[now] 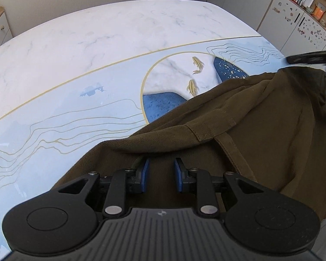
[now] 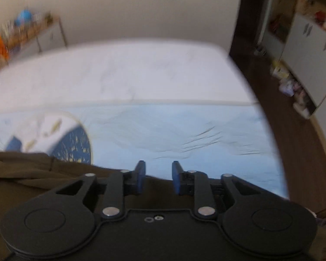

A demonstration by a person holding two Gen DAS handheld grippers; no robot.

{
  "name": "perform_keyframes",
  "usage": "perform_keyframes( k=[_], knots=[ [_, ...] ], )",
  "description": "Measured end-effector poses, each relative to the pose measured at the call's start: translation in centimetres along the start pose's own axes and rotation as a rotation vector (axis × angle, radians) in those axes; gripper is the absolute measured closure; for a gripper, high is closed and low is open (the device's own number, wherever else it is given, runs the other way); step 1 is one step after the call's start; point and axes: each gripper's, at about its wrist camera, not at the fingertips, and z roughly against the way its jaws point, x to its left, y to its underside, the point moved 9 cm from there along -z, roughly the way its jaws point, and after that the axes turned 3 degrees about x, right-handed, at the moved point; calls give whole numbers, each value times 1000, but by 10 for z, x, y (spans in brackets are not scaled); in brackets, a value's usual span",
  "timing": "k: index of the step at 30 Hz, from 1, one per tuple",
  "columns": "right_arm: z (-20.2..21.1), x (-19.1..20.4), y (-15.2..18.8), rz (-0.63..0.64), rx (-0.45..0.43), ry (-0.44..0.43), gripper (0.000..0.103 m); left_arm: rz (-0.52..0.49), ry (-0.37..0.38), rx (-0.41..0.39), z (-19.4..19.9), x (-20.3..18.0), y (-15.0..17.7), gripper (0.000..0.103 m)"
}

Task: Fold clothes
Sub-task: 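Fold the cuff over the trousers with the right gripper and release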

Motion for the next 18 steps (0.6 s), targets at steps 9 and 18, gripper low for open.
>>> perform_keyframes(
  k=[9,18],
  knots=[
    [54,-85,79,-70,98,134,0,47,24,-24,-3,5,1,80],
    [-28,-148,49,-240,126,191,0,26,4,0,-5,2,-1,80]
  ],
)
